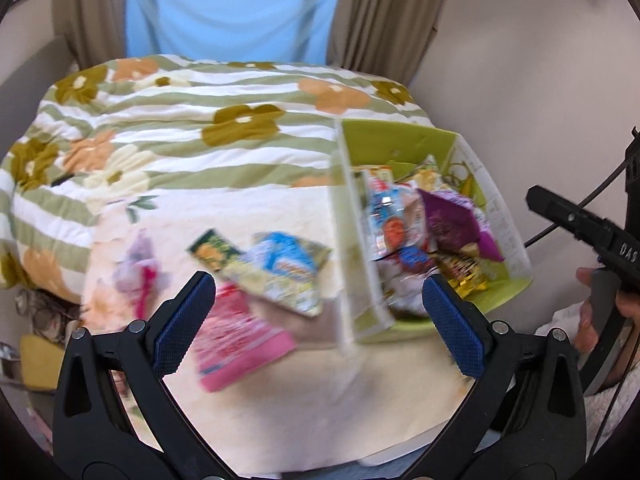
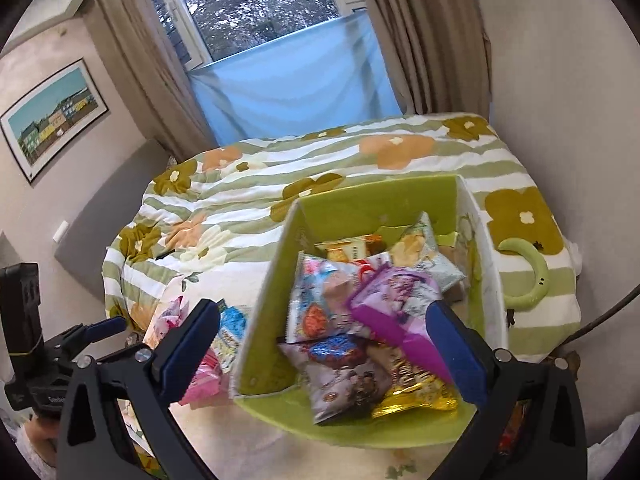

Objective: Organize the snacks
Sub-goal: 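Move both tools back over the remaining snacks on the bed, then grasp the striped chip bag with the left tool while the right tool grasps the pink candy bag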

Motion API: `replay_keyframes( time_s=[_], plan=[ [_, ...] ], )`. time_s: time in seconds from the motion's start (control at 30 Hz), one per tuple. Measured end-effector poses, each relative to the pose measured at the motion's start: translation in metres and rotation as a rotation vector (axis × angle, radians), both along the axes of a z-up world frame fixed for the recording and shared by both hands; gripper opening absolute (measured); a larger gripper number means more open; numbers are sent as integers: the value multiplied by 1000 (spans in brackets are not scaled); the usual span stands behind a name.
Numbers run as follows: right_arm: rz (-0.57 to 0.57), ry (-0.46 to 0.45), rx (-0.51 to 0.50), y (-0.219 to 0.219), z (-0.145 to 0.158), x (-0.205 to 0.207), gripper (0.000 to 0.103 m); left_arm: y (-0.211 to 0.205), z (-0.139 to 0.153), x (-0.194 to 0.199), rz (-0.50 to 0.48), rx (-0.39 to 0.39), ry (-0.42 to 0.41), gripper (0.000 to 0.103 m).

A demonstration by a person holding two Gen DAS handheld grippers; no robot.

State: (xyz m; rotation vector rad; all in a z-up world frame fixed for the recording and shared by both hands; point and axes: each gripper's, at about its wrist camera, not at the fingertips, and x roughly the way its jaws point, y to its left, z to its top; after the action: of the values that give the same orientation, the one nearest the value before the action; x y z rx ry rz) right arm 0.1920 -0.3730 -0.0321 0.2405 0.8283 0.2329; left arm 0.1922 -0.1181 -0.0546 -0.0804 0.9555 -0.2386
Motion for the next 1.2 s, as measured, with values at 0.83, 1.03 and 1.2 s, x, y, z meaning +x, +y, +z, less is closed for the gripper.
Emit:
replay_keyframes(
  time_s=[0.83, 1.03, 1.2],
  plan=[
    [9, 47, -6, 229, -36, -67, 103, 222, -69, -76, -148, 136, 82, 102],
    [6, 118, -53, 258, -59, -65, 103, 221, -111, -75, -254, 304, 86, 102],
    [24, 163, -107, 271, -82, -58, 103, 200, -133, -69, -350, 501, 29, 102]
  ],
)
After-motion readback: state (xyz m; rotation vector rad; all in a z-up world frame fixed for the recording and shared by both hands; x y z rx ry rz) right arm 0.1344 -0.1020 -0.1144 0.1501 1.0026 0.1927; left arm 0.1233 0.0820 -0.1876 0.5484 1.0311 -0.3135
